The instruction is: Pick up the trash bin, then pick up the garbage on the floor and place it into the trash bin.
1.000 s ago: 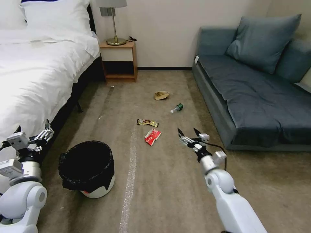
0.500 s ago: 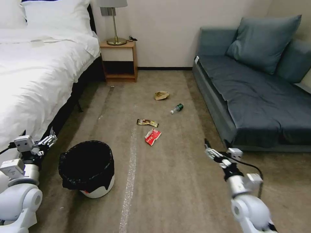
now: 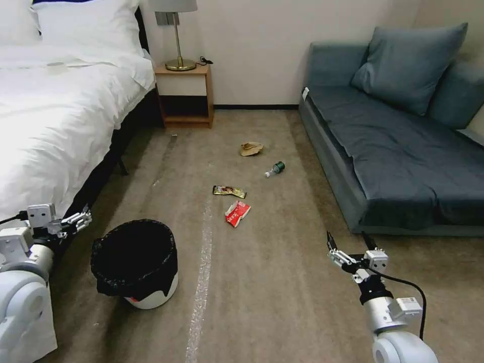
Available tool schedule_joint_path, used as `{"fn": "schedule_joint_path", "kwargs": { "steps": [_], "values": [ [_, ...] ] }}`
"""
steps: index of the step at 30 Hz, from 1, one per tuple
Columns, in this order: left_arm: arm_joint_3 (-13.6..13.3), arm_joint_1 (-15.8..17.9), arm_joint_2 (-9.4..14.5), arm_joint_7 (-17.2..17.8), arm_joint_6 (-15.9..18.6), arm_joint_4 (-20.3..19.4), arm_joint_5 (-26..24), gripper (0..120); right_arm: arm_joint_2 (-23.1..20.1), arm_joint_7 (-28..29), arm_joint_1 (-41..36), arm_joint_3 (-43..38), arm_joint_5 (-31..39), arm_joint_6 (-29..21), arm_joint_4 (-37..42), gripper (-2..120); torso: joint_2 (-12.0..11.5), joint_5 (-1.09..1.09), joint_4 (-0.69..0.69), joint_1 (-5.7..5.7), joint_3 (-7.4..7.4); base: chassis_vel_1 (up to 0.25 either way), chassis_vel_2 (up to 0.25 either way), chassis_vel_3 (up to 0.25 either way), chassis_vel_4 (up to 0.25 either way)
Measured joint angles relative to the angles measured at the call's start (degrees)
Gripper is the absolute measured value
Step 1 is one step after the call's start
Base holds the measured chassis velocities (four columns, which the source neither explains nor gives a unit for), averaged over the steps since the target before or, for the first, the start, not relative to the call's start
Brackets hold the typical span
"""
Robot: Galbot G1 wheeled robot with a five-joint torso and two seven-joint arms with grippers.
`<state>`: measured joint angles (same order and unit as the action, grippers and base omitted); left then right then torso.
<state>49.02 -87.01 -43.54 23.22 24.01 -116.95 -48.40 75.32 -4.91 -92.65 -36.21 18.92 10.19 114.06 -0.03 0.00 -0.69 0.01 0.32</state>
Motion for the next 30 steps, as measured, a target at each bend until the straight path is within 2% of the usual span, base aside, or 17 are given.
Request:
{"fn": "schedule_joint_path", "kwargs": {
  "steps": [1, 2, 4, 6, 7, 10, 12, 20, 22, 25, 27, 28, 29, 30],
  "values": [
    [-0.2, 0.2, 0.3, 0.9, 2.2, 0.2, -1.9, 100, 0.2, -0.2, -0.4, -0.1, -0.4, 0.4, -0.2, 100, 0.0, -0.01, 0.00, 0.00, 0.00, 0.000, 0.000, 0.000, 0.000],
    [-0.2, 0.2, 0.3, 0.9, 2.2, 0.2, -1.9, 100, 0.2, -0.2, -0.4, -0.1, -0.4, 0.4, -0.2, 100, 0.0, -0.01, 0.00, 0.00, 0.00, 0.000, 0.000, 0.000, 0.000],
    [-0.4, 1.0, 1.7, 3.4, 7.4, 1.1, -7.1, 100, 0.7, -0.8, -1.0, -0.4, -1.1, 1.7, -0.6, 100, 0.0, -0.01, 0.00, 0.00, 0.00, 0.000, 0.000, 0.000, 0.000],
    [-0.4, 1.0, 2.0, 3.9, 8.3, 1.3, -8.1, 100, 0.8, -0.9, -1.1, -0.4, -1.2, 2.0, -0.7, 100, 0.0, -0.01, -0.01, 0.00, 0.00, 0.000, 0.000, 0.000, 0.000],
    [-0.4, 1.1, 3.3, 5.4, 11.2, 1.5, -11.2, 100, 1.2, -1.3, -1.2, -0.4, -1.7, 2.6, -1.1, 100, 0.0, -0.01, 0.00, 0.00, 0.00, 0.000, 0.000, 0.000, 0.000],
    [-0.3, 1.2, 4.1, 6.1, 13.1, 1.7, -13.1, 100, 1.3, -1.6, -1.4, -0.4, -2.1, 3.0, -1.3, 100, 0.0, -0.01, 0.01, 0.00, 0.00, 0.000, 0.000, 0.000, 0.000],
    [-0.1, 2.1, 6.0, 7.8, 17.4, 2.1, -18.1, 100, 1.8, -2.6, -1.4, 0.2, -3.7, 3.8, -1.9, 100, 0.0, 0.00, -0.01, 0.00, 0.00, 0.000, 0.000, 0.000, 0.000],
    [-1.3, 5.1, 6.5, 9.9, 18.7, 4.5, -21.8, 100, 2.4, -3.6, -1.2, 1.6, -5.5, 4.3, -2.1, 100, 0.0, 0.00, 0.00, 0.00, 0.00, 0.000, 0.000, 0.000, 0.000],
    [-2.5, 6.8, 6.5, 8.5, 18.7, 6.9, -21.4, 99, 2.9, -3.9, -1.1, 1.7, -5.7, 4.3, -2.0, 100, 0.0, 0.00, 0.00, 0.00, 0.01, 0.000, 0.000, 0.000, 0.000],
    [-3.2, 7.7, 6.4, 7.5, 18.7, 8.1, -20.7, 99, 3.1, -4.0, -0.9, 1.8, -5.7, 4.3, -1.9, 100, 0.0, 0.00, 0.00, 0.00, 0.00, 0.000, 0.000, 0.000, 0.000],
    [-5.6, 10.5, 5.8, 5.8, 18.6, 11.1, -19.0, 99, 3.7, -4.4, -0.7, 2.2, -5.8, 4.3, -1.8, 100, 0.0, 0.00, 0.01, 0.00, 0.00, 0.000, 0.000, 0.000, 0.000],
    [-7.8, 13.1, 4.9, 5.0, 18.5, 13.3, -18.0, 99, 4.0, -4.6, -0.6, 2.5, -6.2, 4.3, -1.8, 100, 0.0, -0.01, 0.01, 0.00, 0.01, 0.000, 0.000, 0.000, 0.000],
    [-7.8, 13.1, 4.9, 5.0, 18.5, 13.3, -18.0, 99, 4.0, -4.6, -0.6, 2.5, -6.2, 4.3, -1.8, 100, 0.0, -0.01, 0.01, 0.00, 0.01, 0.000, 0.000, 0.000, 0.000],
    [-9.9, 15.4, 4.0, 4.5, 18.5, 14.8, -17.4, 98, 4.3, -4.8, -0.6, 2.8, -6.6, 4.3, -1.9, 100, 0.0, -0.01, 0.00, 0.00, 0.01, 0.000, 0.000, 0.000, 0.000]
  ]
}}
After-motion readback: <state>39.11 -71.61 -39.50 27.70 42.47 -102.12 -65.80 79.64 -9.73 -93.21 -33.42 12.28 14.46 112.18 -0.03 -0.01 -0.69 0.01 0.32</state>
